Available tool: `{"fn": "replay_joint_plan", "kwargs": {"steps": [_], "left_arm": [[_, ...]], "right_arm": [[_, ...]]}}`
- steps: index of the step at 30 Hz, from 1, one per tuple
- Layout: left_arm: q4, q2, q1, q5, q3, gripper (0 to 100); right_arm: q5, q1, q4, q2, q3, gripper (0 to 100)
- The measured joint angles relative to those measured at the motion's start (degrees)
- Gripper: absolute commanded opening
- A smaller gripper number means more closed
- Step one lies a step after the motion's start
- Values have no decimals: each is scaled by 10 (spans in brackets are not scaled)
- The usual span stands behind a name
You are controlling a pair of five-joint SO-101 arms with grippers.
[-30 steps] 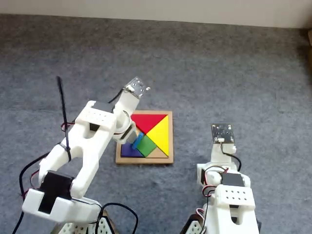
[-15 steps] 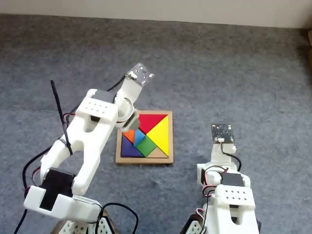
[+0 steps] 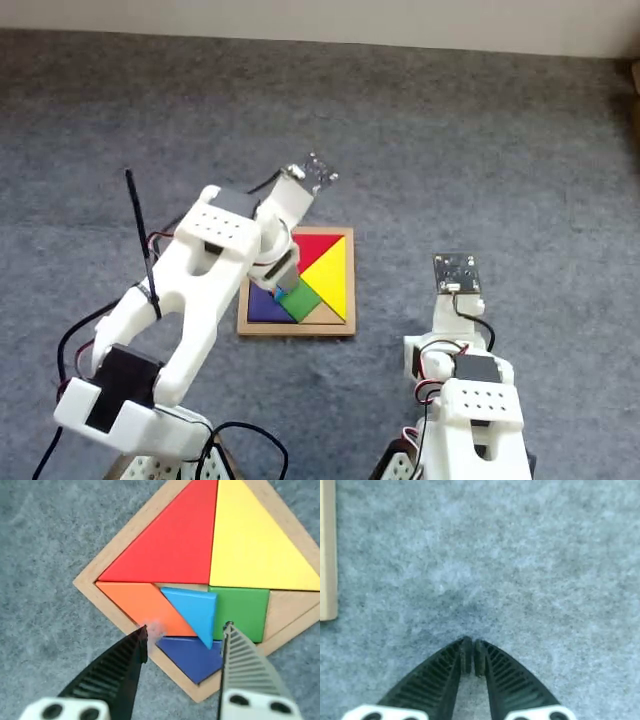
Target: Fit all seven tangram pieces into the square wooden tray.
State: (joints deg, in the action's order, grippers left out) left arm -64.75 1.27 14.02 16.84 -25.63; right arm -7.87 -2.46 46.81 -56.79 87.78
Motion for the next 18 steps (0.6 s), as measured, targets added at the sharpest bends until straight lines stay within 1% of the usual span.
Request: {"fn": "replay_joint_plan", "kwargs": {"steps": [3,8,12,18], "left_arm": [[37,0,-2,0,-33,242],[75,0,-4,0,-40,242],[91,0,-18,0,-40,242],[108,0,-19,0,-40,242]], "right_arm": [[0,0,0,0,0,36],[0,0,0,0,0,36],[0,0,0,0,0,36],[0,0,0,0,0,36]]}}
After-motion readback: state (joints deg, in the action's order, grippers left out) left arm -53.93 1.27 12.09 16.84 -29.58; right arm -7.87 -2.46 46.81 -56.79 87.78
